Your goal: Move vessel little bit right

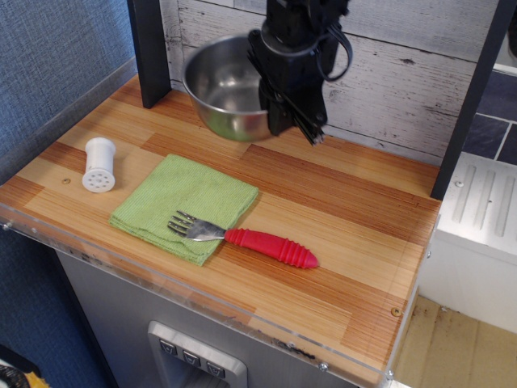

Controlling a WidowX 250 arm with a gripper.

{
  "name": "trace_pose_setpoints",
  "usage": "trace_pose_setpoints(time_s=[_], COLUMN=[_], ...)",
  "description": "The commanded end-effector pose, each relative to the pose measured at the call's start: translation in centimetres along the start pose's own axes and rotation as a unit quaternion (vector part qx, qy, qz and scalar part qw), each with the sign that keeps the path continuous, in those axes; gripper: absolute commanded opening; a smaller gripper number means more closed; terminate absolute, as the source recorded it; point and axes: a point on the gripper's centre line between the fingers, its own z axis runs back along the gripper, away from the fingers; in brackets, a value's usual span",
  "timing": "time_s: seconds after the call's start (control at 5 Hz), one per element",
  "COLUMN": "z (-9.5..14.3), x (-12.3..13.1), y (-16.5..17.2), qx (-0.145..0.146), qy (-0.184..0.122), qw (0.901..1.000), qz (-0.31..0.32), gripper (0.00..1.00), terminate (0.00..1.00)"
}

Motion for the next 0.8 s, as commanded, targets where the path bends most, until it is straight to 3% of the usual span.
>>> trace_pose_setpoints(time_s=[0.0, 0.2, 0.6], z=[1.8, 1.3, -0.1], x=[1.1, 1.4, 1.1], y=[-4.9, -7.2, -9.7], qx=[-0.017, -0.041, -0.08], qy=[-0.035, -0.037, -0.014], qw=[0.9951, 0.9907, 0.9875], qz=[-0.091, -0.124, -0.135], gripper=[0.0, 0.0, 0.0], terminate=[0.0, 0.0, 0.0])
